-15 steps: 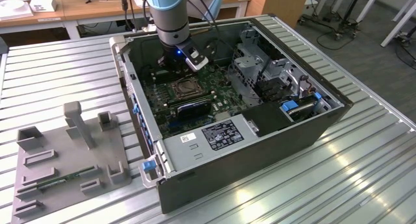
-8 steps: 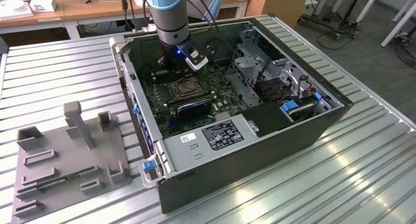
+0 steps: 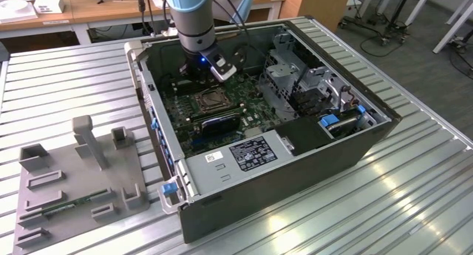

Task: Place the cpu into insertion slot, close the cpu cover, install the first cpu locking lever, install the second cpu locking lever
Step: 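Install the first cpu locking lever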

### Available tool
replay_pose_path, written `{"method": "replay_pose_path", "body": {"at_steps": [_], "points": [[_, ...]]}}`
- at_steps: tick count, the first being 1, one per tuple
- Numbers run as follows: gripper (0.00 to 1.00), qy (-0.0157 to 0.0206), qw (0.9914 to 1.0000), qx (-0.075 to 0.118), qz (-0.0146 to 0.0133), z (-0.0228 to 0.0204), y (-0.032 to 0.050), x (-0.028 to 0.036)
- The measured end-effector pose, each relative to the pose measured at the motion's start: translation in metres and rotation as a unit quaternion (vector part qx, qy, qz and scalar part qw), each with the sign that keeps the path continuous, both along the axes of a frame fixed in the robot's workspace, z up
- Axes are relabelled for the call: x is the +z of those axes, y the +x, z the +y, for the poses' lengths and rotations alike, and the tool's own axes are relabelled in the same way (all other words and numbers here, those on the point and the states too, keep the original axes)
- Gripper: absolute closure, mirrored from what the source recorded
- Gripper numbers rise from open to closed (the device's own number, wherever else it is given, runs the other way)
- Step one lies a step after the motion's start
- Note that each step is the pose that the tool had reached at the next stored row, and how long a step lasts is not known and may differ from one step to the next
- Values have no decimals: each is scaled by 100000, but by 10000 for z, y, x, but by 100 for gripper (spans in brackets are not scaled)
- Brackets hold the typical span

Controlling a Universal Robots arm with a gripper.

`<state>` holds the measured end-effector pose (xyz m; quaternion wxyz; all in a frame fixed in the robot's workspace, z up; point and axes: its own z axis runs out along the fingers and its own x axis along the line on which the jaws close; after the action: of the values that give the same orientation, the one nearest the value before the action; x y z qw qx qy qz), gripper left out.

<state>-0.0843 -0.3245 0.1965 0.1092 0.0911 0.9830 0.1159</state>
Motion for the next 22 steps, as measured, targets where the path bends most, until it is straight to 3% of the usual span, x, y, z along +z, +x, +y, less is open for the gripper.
{"method": "replay_pose_path", "body": {"at_steps": [22], "points": [[89, -7, 99992, -1288, 5, -28, 0, -65]]}}
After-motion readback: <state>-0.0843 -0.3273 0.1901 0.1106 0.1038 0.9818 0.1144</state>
